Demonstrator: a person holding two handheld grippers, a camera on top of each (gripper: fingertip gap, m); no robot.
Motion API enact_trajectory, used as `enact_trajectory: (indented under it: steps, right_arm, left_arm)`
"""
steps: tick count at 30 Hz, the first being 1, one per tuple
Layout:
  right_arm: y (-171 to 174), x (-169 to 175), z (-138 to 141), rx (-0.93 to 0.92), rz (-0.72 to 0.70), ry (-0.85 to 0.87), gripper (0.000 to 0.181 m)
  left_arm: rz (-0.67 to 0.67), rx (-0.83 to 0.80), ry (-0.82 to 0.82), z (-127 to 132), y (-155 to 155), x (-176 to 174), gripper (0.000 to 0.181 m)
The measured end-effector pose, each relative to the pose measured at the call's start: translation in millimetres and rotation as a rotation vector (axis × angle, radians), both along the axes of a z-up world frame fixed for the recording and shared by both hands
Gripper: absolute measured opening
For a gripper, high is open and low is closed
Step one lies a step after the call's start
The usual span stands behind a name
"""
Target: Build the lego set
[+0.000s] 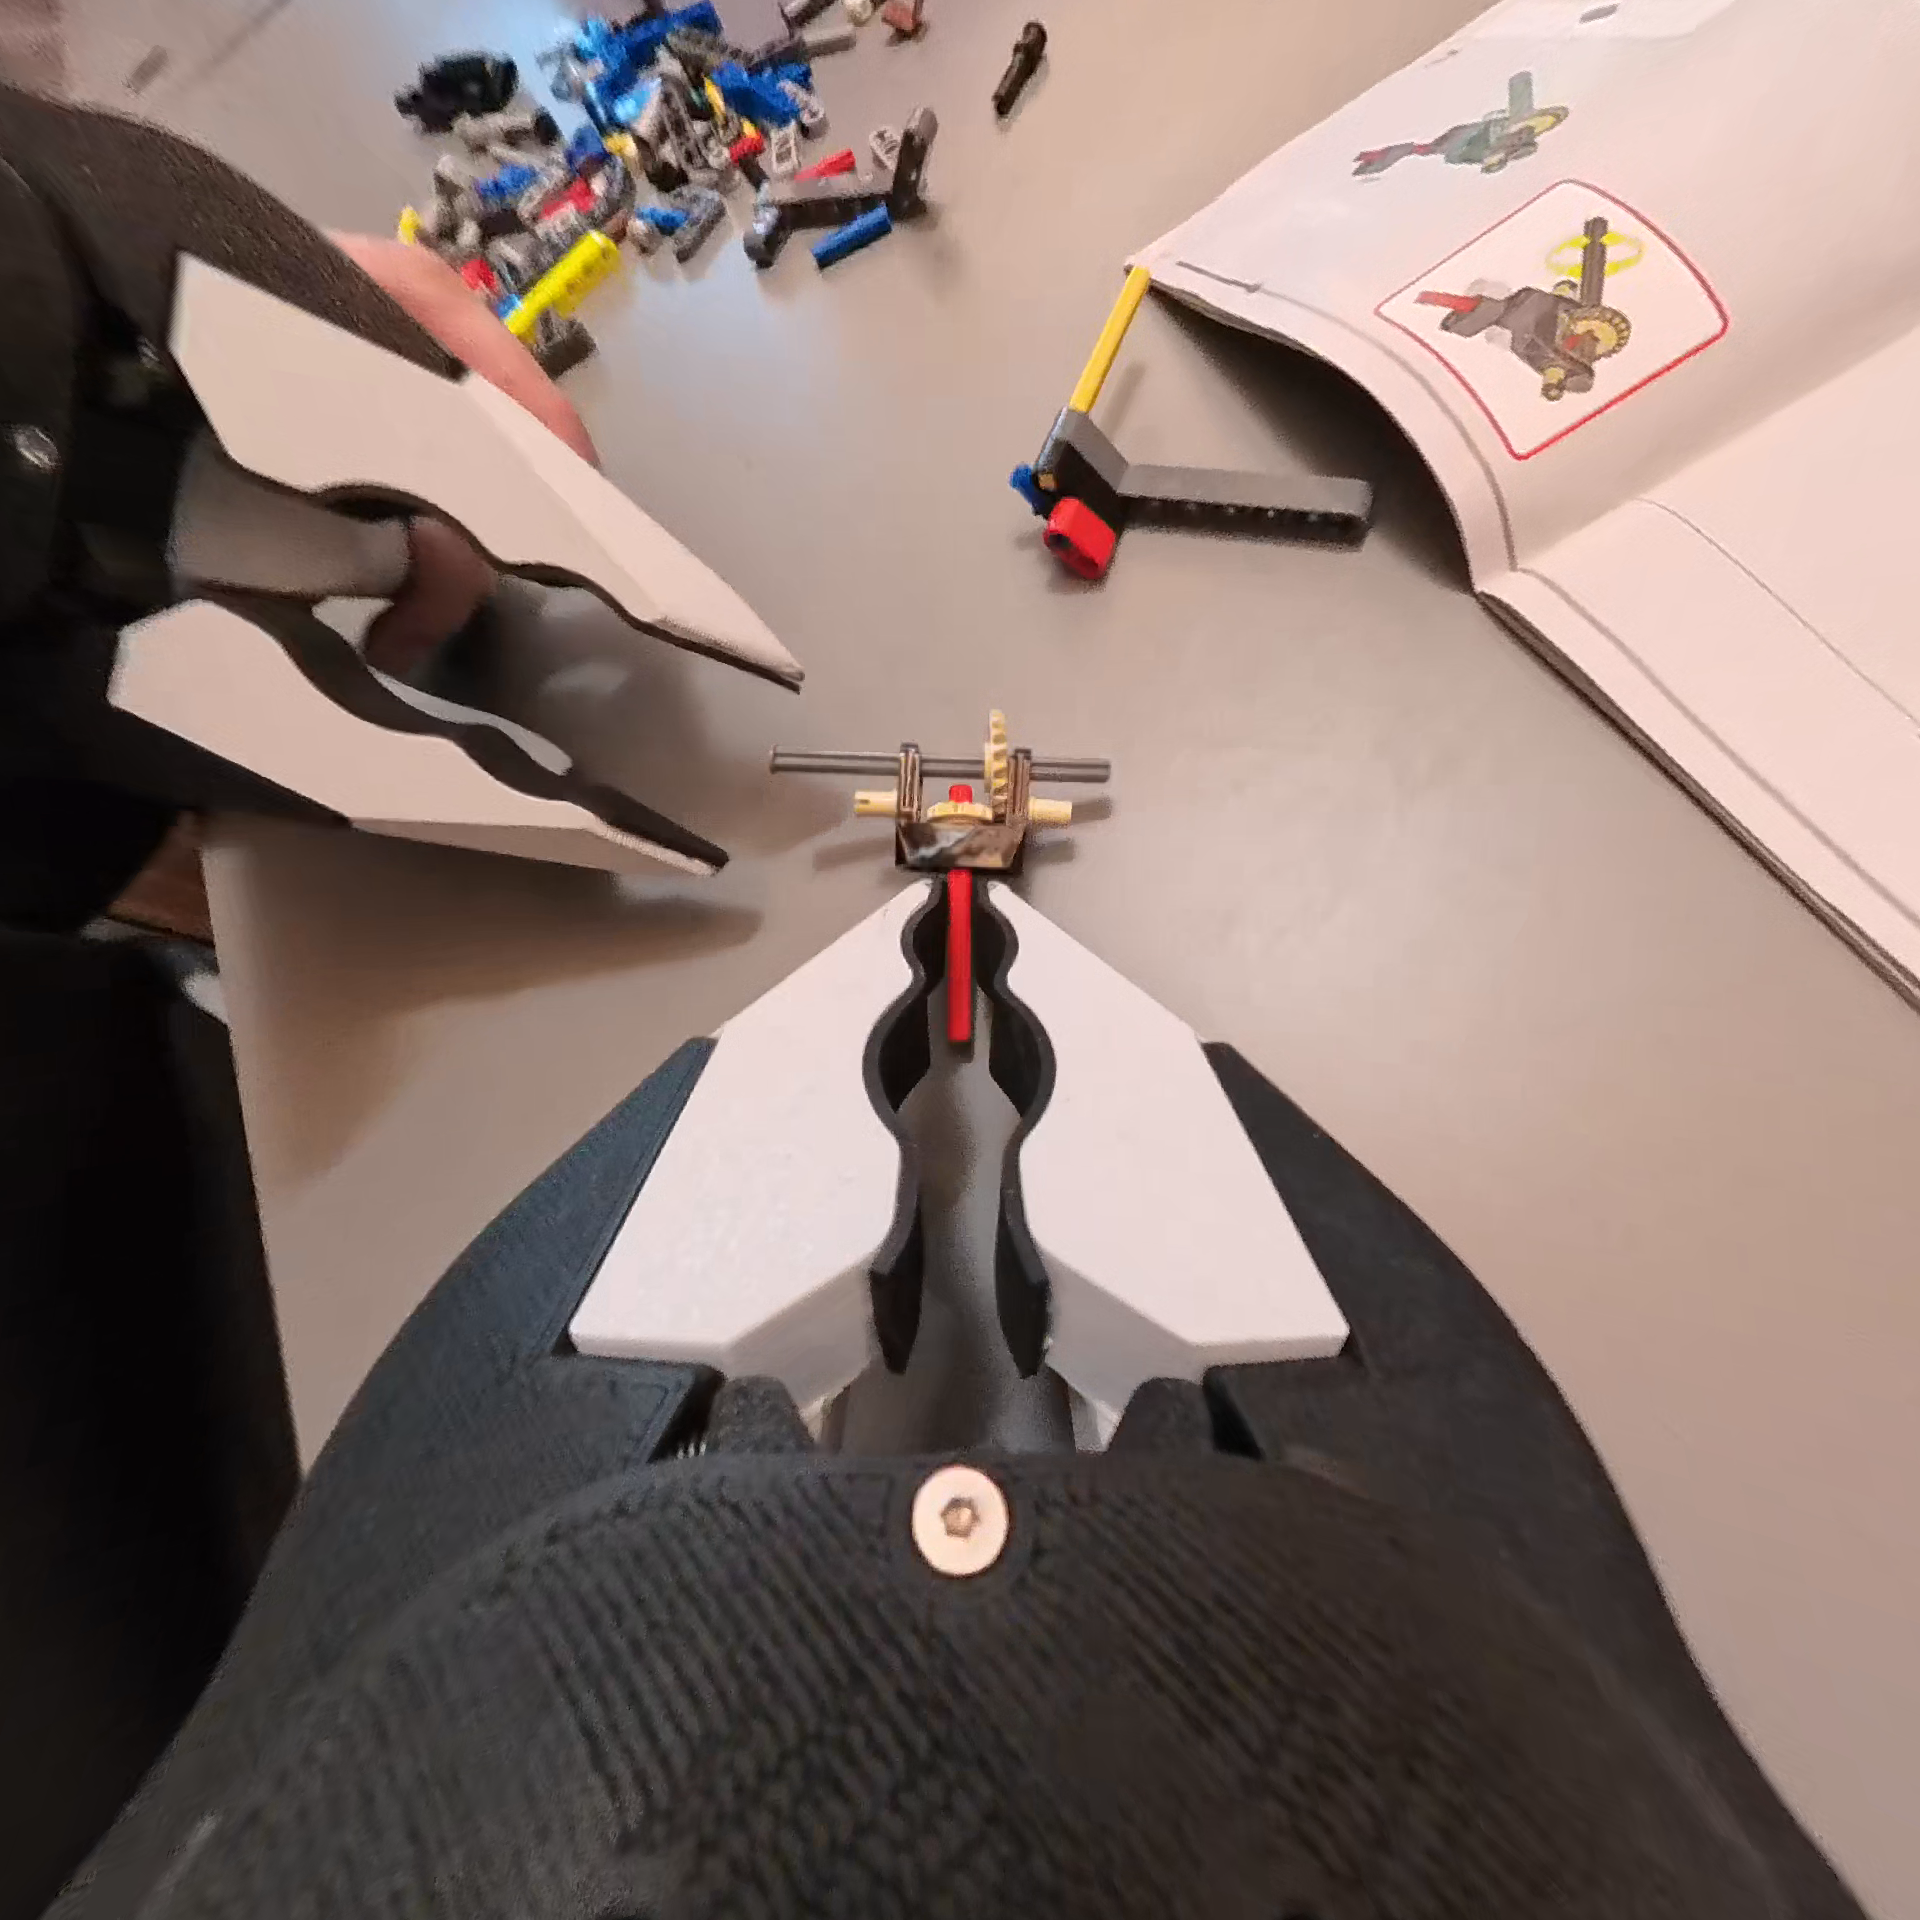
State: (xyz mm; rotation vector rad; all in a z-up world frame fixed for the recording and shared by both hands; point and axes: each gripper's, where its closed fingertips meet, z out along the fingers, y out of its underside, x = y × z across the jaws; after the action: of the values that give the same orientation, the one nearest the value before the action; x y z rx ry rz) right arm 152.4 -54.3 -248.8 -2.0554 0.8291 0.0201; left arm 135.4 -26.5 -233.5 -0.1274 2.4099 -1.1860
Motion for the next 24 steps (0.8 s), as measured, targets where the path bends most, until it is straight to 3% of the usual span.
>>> enact_trajectory:
  steps: [1,4,24]
  right_arm:
    - [3,0,3,0.037,-0.008,0.013,0.002]
    - [9,5,10,0.13,-0.047,0.053,0.002]
    - [50,7,30,0.266,-0.084,0.061,0.002]
  left_arm:
    - [0.012,0.012,-0.024,0,2,3,0.033]
    - [0.054,0.031,-0.096,1,7,12,0.032]
    - [0.158,-0.022,-0.275,27,27,26,0.023]
